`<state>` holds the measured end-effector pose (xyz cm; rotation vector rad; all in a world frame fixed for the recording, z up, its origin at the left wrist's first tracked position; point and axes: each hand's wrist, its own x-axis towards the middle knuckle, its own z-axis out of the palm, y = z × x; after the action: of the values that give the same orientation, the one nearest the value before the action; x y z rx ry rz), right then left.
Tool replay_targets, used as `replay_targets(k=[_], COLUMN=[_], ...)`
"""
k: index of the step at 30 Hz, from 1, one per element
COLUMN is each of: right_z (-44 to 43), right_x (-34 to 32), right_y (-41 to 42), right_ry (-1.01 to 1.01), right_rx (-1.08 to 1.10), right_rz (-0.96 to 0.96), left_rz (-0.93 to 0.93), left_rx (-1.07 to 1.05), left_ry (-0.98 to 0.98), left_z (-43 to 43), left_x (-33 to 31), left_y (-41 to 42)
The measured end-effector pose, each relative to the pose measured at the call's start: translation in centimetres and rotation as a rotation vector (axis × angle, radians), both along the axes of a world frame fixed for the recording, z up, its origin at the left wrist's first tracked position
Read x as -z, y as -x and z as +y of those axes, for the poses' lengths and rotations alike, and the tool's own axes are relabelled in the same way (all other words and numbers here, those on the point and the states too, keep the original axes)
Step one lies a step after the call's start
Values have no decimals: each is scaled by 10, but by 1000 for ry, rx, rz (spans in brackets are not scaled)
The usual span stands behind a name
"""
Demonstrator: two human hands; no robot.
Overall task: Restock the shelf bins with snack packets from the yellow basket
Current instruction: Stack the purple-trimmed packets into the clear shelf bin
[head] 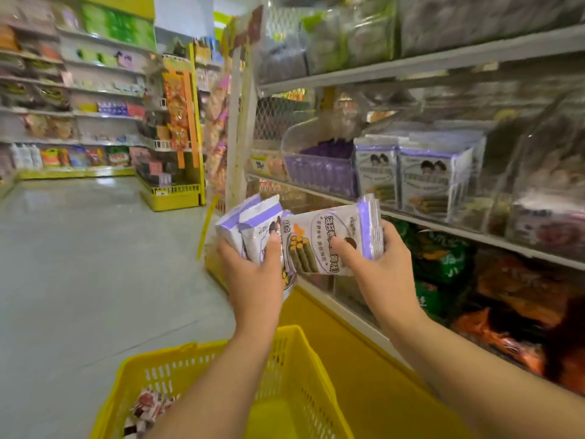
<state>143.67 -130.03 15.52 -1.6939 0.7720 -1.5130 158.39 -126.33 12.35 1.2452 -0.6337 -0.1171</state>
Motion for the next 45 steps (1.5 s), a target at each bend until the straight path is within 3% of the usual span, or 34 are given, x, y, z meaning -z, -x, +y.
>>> replay_targets(k=[5,9,11,14,18,26,37,45], right_z=[31,48,51,49,36,-39,-135,-208], right_x=[-44,-78,-98,-127,-160,-201,-222,-242], right_y=[31,57,71,92,118,156,154,154], right_ry=[111,207,260,324,464,815,700,382], right_rx=[-7,-131,-120,-68,91,674,846,798], right_rz=[-28,82,164,134,206,725,1119,1162], left_rz=[-23,-55,-58,-85,-119,-191,-212,-243], left_rx=[33,67,81,131,178,231,369,467], left_ry=[110,150,155,158,140,231,375,461], left_z=[16,21,22,19,9,-34,-124,-158], left_x=[-57,-91,-106,-125,-145,-177,-195,-201], left_y=[37,59,69,80,84,76,63,60])
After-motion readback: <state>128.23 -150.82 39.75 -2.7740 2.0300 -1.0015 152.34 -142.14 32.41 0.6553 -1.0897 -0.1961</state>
